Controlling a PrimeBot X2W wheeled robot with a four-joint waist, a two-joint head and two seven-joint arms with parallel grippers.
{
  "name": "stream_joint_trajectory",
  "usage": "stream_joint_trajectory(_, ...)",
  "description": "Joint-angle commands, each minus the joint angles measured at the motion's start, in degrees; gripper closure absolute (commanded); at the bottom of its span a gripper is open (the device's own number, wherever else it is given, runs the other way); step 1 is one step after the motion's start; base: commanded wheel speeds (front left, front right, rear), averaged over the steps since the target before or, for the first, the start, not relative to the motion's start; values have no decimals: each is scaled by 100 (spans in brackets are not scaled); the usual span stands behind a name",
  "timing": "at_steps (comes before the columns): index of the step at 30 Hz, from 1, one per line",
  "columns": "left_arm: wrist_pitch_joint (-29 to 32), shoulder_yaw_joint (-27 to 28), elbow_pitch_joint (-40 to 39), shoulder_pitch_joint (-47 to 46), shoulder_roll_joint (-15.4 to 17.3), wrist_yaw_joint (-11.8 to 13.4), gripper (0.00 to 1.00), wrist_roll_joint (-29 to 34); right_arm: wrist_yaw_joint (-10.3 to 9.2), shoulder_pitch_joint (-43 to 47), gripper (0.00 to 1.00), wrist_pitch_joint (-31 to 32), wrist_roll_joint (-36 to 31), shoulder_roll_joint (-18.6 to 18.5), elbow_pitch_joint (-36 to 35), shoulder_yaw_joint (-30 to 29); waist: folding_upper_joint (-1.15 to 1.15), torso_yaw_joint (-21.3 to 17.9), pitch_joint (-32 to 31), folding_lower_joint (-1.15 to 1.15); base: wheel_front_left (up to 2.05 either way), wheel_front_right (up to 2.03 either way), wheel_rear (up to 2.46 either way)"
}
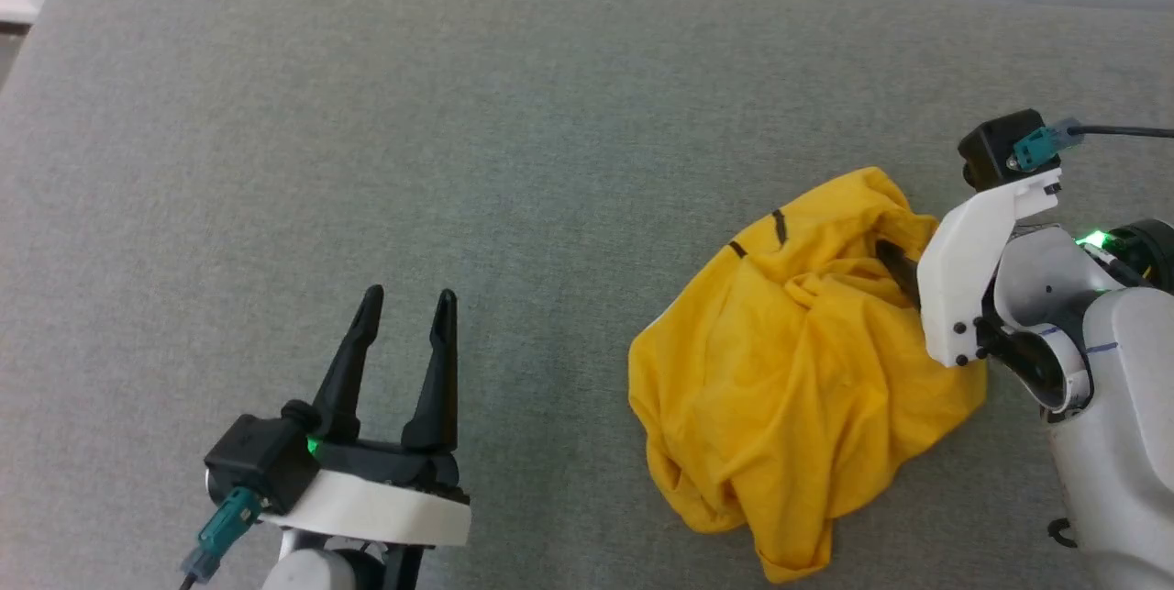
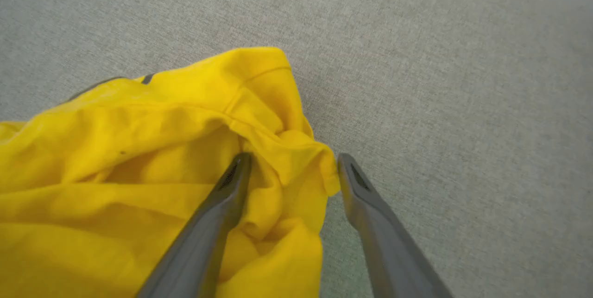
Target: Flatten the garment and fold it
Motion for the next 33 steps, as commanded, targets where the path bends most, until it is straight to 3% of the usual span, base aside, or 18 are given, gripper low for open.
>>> stream_joint_trajectory(1,-27,-15,22,-104,-29,-26,0,9,-4,-96,0,10,26,-42,61,16,0,151,122,-1,0,0,0)
stream_joint_trajectory(5,-27,-20,104,-158,-37,-55,0,-2,-4,-62,0,128,68,-136,464,174,0,234,125,-1,0,0,0)
stream_joint_trajectory(7,-27,-11,128,-170,-39,-64,0,-8,-4,-55,60,99,10,-168,606,181,0,244,111,-1,0,0,0)
stream_joint_trajectory(9,-27,10,157,-158,-41,-69,0,-13,-4,-61,100,-3,-44,-188,680,196,0,222,59,-1,0,0,0)
stream_joint_trajectory(18,-27,98,170,17,-43,-20,0,-41,-4,-756,100,-1278,-267,-257,371,-78,0,-83,-557,-1,0,0,0)
stream_joint_trajectory(23,-27,119,125,179,-44,51,0,-1,-4,-797,100,-1604,-385,-393,-148,-401,0,-249,-774,-1,0,0,0)
stream_joint_trajectory(27,-27,156,77,322,-44,75,0,44,-4,78,100,-1624,-603,-602,-804,-897,0,-357,-764,-1,0,0,0)
stream_joint_trajectory(33,-27,188,33,379,-44,63,0,64,-4,2273,100,-1460,-688,64,-1723,-1957,0,-447,-642,-1,0,0,0)
